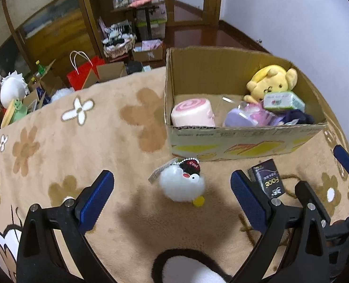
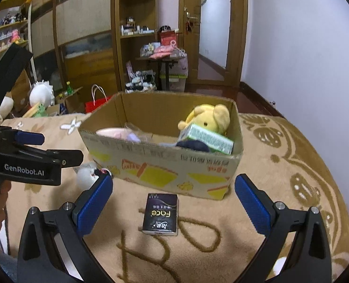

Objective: Organize soft objects
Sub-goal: 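Lower the left tool toward the white penguin plush while the right tool lowers toward the black tissue pack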

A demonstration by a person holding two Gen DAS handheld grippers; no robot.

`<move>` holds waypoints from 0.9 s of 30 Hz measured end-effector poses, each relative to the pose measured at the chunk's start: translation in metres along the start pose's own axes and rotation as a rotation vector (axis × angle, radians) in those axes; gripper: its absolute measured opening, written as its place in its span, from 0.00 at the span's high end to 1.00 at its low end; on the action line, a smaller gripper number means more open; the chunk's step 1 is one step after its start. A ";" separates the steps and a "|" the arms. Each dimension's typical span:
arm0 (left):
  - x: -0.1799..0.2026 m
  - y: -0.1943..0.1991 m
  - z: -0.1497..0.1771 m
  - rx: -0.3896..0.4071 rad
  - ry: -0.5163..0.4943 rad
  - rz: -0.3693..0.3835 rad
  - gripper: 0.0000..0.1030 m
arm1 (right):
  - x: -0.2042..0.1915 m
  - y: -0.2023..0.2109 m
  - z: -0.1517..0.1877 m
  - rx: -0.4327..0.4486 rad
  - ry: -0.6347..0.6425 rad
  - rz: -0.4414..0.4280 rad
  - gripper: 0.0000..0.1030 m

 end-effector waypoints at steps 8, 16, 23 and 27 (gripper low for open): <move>0.000 -0.031 0.003 -0.078 -0.001 -0.002 0.04 | 0.006 -0.027 0.015 -0.064 -0.004 0.033 0.00; 0.003 -0.064 0.012 -0.173 -0.010 0.002 0.04 | 0.012 -0.052 0.029 -0.144 -0.027 0.040 0.00; 0.003 -0.087 0.018 -0.228 0.001 -0.001 0.04 | 0.012 -0.069 0.041 -0.187 -0.012 0.059 0.00; 0.003 -0.098 0.022 -0.257 0.011 -0.001 0.04 | 0.013 -0.077 0.045 -0.208 -0.013 0.075 0.00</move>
Point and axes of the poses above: each gripper's, at about its wrist camera, not at the fingertips, and y roughly against the way its jaws point, x to its right, z to its underside, the point moved 9 cm from there along -y, roughly the way its jaws point, and after that the axes turned 10 degrees about -y, right-handed, at the moved point
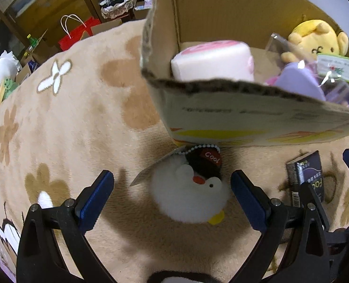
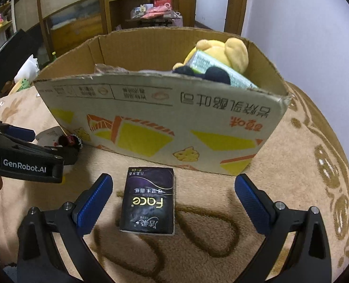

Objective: Organize soft objects
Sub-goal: 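Lower the left tool toward the white penguin plush while the right tool lowers toward the black tissue pack, then close the left tool on the penguin plush while the right tool grips the black tissue pack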

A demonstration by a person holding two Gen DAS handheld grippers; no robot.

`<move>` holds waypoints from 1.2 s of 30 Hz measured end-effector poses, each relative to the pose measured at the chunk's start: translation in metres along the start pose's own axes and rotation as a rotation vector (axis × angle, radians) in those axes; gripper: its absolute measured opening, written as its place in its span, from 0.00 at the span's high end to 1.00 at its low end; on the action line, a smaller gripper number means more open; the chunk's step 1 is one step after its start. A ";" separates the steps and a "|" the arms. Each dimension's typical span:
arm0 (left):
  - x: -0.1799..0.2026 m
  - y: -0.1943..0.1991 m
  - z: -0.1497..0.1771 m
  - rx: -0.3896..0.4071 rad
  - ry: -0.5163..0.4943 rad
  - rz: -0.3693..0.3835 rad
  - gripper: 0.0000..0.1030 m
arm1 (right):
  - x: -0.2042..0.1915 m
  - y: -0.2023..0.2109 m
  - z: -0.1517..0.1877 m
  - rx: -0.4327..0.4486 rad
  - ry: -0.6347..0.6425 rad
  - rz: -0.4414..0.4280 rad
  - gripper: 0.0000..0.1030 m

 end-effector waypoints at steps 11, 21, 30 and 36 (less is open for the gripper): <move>-0.009 -0.019 -0.001 -0.048 0.021 0.005 0.04 | -0.001 -0.034 0.013 -0.133 0.001 0.061 0.00; -0.017 -0.029 -0.002 -0.052 0.043 0.008 0.04 | 0.001 -0.044 0.012 -0.146 -0.027 0.045 0.00; -0.016 -0.032 0.001 -0.043 0.037 -0.004 0.05 | 0.012 -0.052 0.019 -0.128 -0.020 0.056 0.00; -0.002 -0.026 0.004 -0.028 0.007 0.007 0.17 | 0.012 -0.053 0.019 -0.126 -0.009 0.055 0.00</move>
Point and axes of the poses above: each gripper's, at about its wrist camera, not at the fingertips, and y roughly against the way its jaws point, x to its right, z to its underside, the point moved 9 cm from there along -y, roughly the way its jaws point, and after that the axes turned 10 degrees about -y, right-handed, at the moved point
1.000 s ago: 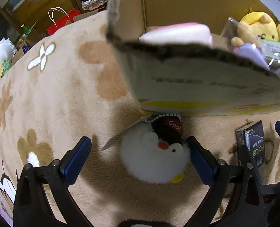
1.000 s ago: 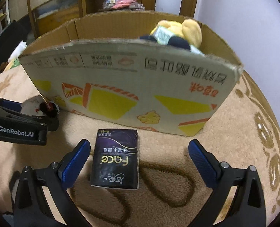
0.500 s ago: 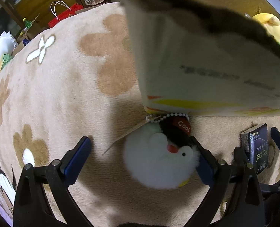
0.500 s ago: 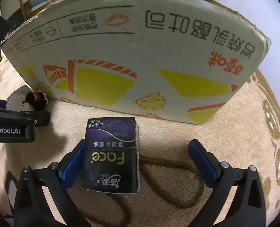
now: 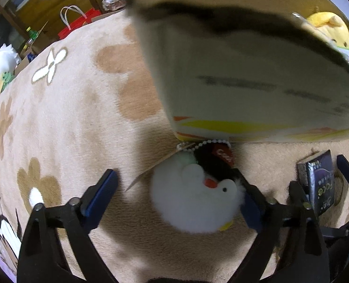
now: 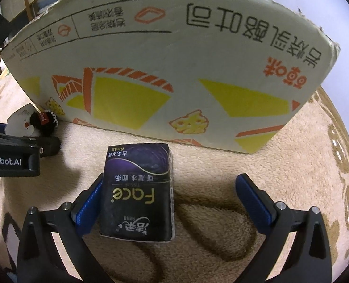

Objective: Organize soft objects
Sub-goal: 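Close the left tool on the penguin plush while the right tool grips the black tissue pack, then carry the penguin plush with the left tool over the box while the right tool carries the black pack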

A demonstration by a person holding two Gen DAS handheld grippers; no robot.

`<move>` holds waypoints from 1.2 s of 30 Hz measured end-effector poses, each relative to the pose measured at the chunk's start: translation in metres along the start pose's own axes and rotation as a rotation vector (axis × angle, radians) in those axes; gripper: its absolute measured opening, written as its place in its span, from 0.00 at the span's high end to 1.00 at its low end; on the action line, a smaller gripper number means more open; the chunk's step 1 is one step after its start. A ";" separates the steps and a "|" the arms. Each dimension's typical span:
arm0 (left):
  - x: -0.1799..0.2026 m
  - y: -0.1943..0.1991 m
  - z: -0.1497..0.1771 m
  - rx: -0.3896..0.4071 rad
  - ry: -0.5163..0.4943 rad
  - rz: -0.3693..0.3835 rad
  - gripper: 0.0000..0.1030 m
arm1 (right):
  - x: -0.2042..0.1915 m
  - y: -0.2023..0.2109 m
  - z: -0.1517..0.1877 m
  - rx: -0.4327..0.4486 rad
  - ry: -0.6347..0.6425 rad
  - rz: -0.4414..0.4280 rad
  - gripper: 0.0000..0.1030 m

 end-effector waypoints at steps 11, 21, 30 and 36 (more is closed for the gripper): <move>0.022 0.007 0.009 0.059 -0.145 -0.009 0.64 | -0.008 0.015 0.001 0.021 0.036 -0.007 0.29; 0.023 0.013 0.030 0.065 -0.132 -0.026 0.68 | -0.016 0.038 0.003 0.051 0.080 -0.002 0.53; 0.017 0.042 0.044 0.105 -0.049 0.034 0.69 | -0.012 0.068 0.000 0.104 0.037 0.006 0.53; 0.003 0.088 0.044 0.193 -0.004 -0.001 0.70 | -0.002 0.104 -0.010 0.186 0.024 0.007 0.53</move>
Point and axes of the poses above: each gripper's, at about its wrist camera, not at the fingertips, and y roughly against the way its jaws point, x to its right, z to its underside, the point moved 9 cm from there along -y, roughly the way its jaws point, and after that the axes turned 10 degrees about -y, right-handed, at the moved point
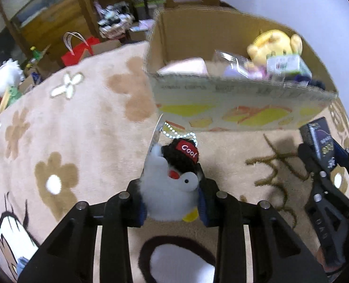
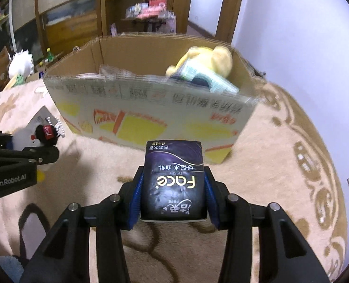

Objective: Organize soft objects
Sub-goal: 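Carry the penguin plush with the left tool over the box while the right tool carries the black pack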

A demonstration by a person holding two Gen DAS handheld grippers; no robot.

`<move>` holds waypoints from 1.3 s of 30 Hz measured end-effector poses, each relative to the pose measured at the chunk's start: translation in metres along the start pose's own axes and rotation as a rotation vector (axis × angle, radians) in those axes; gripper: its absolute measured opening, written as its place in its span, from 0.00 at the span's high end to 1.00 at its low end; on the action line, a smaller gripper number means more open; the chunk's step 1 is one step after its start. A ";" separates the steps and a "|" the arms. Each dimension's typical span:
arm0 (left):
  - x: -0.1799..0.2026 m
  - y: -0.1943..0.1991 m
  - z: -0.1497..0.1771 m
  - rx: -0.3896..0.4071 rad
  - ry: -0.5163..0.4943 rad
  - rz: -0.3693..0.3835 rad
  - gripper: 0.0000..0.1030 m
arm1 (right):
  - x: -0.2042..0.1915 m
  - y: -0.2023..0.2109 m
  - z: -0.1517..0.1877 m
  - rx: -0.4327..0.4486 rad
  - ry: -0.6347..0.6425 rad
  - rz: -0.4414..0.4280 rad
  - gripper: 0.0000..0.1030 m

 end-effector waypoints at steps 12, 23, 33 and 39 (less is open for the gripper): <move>-0.006 0.089 -0.053 0.357 0.022 -0.043 0.69 | 0.012 0.046 -0.046 0.166 -0.022 -0.025 0.53; 0.006 0.116 -0.084 0.512 -0.024 -0.076 0.69 | 0.009 0.061 -0.075 0.247 -0.036 -0.058 0.53; 0.006 0.113 -0.110 0.572 -0.028 -0.088 0.69 | 0.008 0.060 -0.100 0.303 -0.060 -0.068 0.53; 0.005 0.101 -0.119 0.561 -0.038 -0.096 0.69 | 0.006 0.050 -0.112 0.303 -0.055 -0.068 0.53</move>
Point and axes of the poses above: each gripper's, at about its wrist camera, not at the fingertips, and y roughly against the way its jaws point, x to its right, z to its underside, the point moved 9 cm from there along -y, roughly the way its jaws point, and after that the axes turned 10 degrees about -y, right-handed, at the moved point
